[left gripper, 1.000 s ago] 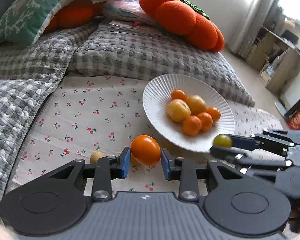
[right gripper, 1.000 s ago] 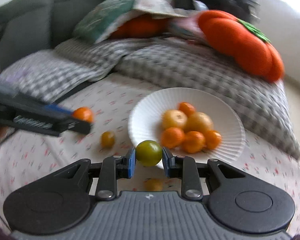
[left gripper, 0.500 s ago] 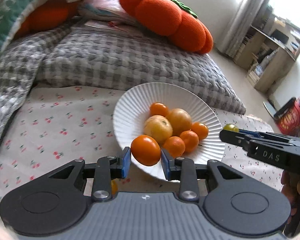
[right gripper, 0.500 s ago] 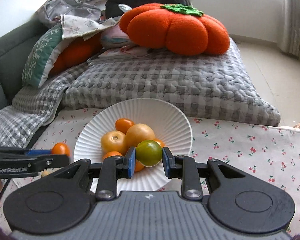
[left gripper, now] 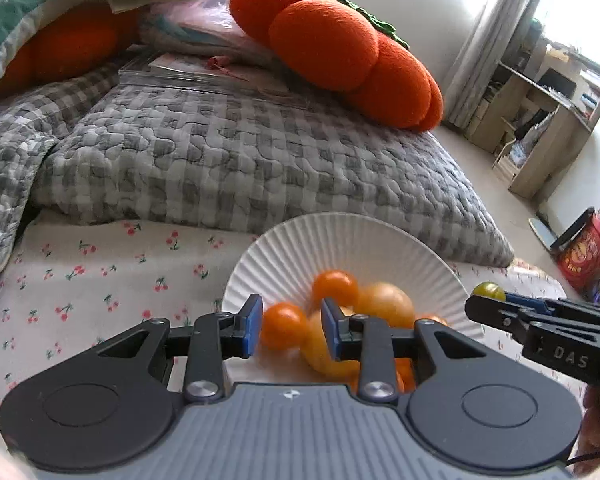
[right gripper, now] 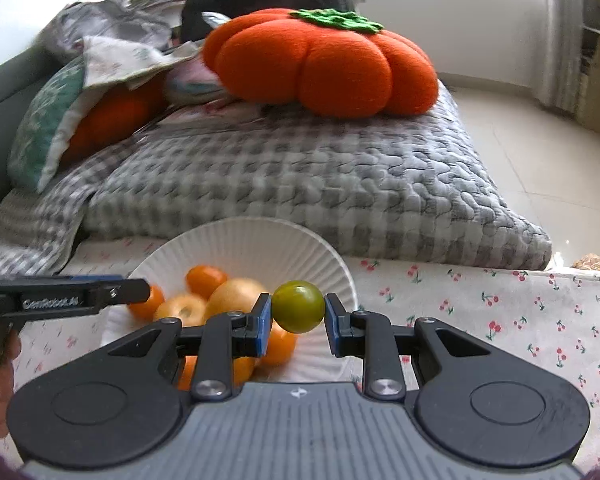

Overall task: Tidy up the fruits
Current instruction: 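Lower both tomatoes into the plate and open both tools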

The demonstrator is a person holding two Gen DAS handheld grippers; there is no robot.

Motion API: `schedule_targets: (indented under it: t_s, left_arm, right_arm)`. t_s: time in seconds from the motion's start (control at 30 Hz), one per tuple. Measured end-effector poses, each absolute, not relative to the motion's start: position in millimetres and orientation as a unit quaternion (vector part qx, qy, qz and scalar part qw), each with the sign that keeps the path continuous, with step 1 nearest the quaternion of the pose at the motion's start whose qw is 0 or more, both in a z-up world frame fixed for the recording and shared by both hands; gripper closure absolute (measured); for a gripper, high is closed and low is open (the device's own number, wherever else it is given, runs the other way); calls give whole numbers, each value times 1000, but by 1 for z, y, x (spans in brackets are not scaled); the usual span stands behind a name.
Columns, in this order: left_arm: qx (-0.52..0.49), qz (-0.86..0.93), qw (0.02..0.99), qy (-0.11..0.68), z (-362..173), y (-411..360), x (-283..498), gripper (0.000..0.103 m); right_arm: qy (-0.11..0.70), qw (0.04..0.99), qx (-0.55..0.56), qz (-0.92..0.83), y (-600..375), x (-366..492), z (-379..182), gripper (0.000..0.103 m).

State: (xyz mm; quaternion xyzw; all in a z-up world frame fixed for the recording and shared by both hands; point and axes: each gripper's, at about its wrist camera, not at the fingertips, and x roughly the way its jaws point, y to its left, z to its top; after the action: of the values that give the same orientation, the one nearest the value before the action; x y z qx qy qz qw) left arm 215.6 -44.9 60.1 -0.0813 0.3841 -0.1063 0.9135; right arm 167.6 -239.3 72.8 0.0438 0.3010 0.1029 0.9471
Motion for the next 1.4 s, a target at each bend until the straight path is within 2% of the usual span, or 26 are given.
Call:
schedule_targets:
  t_s: [0.27,0.53,0.77,1.4]
  left_arm:
    - [-96,-117,908,390,41,-46,232,83]
    - [-128,-112,906,388,50,-32,235,83]
    - [-137,-105,908,382,62,-20,231,83]
    - [-35,-60,916,395,88,-30,185,78]
  right_arm:
    - [316,941,61,107,-227,190,53,78]
    - [312,934,116,132,-228,194,61,74]
    - [309,936,105,133,-225,186,68,74]
    - [298,938,50,168,-204,149,97,74]
